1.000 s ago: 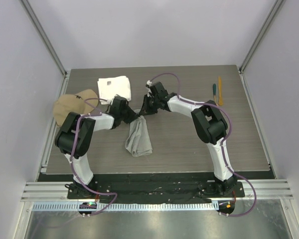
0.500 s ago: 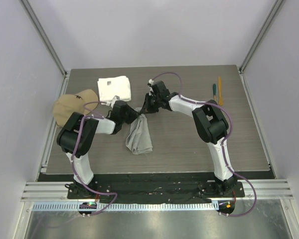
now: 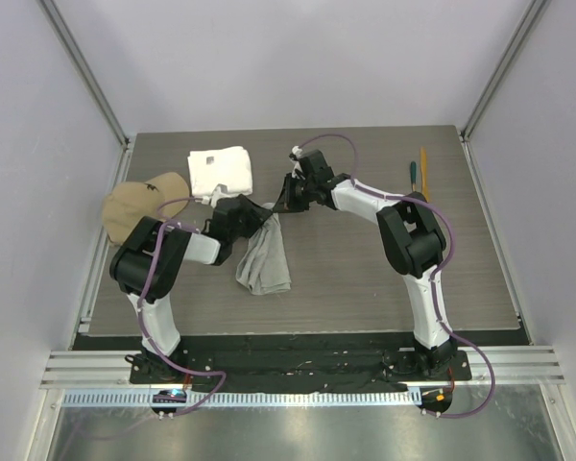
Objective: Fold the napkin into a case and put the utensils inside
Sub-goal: Stuff the top corner of the smaller-rectangle-folded napkin into the folded napkin.
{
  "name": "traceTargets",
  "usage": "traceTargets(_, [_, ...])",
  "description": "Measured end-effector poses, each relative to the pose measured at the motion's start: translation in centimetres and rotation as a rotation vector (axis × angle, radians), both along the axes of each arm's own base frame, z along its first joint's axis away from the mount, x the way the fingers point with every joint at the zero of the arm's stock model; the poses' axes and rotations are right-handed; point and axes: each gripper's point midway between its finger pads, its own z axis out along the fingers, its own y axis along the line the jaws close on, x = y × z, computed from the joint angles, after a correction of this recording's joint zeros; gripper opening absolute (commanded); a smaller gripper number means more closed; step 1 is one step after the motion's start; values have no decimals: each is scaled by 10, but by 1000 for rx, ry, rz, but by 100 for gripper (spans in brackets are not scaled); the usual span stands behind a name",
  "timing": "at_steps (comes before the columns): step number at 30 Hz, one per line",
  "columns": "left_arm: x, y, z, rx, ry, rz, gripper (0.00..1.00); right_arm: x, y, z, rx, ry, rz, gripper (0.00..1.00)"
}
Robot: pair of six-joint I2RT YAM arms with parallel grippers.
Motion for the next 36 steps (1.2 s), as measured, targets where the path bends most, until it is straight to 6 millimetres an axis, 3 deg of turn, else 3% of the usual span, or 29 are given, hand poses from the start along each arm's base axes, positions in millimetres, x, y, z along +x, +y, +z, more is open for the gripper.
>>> traceTargets(5, [-1,0,1,-23,5,3,47,-1,1,0,8,-1,6,1])
traceTargets(18, [-2,1,2,-31,77,1,56,0,4,2,31,-16,14,1])
traceTargets(20, [-2,0,3,-36,73,-7,44,0,4,2,32,-17,15,1])
traceTargets(21, [-1,0,4,-41,71,-12,31,0,3,2,31,-18,16,1])
traceTargets(23, [-1,0,3,-57,61,-27,17,-1,3,2,32,-18,18,1])
traceTargets(33, [0,-8,1,-94,23,-90,0,-2,-4,-3,32,-10,25,1])
traceTargets(36, [-4,-6,0,-65,48,-92,0,-8,-6,-8,29,9,37,1])
